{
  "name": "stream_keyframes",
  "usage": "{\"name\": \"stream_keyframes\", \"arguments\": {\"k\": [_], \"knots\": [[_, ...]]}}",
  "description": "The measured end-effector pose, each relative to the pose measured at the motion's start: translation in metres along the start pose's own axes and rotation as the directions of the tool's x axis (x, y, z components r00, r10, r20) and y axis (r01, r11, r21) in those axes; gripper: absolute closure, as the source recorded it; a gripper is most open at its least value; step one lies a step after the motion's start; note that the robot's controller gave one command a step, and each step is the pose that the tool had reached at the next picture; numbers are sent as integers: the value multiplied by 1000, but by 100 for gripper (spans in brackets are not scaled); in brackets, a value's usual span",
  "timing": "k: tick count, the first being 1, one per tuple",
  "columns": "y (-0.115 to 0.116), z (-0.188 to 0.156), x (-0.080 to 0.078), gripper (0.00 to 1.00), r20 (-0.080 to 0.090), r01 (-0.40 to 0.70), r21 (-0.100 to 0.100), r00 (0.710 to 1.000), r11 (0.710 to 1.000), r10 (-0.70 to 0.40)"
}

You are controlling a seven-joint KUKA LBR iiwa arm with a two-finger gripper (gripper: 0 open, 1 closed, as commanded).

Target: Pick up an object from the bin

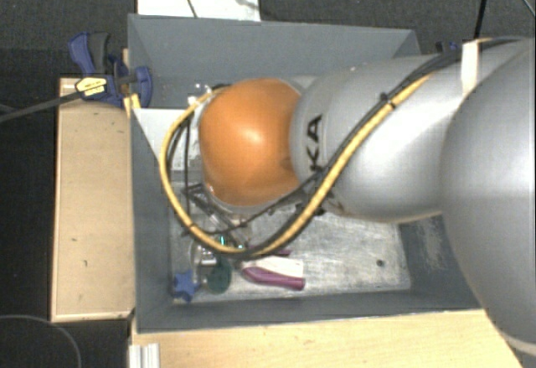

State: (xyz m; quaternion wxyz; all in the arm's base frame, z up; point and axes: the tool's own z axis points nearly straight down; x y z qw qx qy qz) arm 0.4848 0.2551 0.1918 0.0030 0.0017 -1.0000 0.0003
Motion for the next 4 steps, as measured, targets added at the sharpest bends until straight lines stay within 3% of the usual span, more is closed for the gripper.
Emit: {"name": "stream_keyframes", "arguments": {"k": [1, 2, 3, 4], "knots": [[-28, 94, -3, 0, 23, 309, -6, 951, 951, -309], [-13, 116, 1, 0, 21, 476, 5, 879, 879, -476], [-13, 118, 5, 100, 9, 472, 2, 882, 882, -472], [-21, -16, -11, 100, 16, 590, 6, 807, 807, -590]]}}
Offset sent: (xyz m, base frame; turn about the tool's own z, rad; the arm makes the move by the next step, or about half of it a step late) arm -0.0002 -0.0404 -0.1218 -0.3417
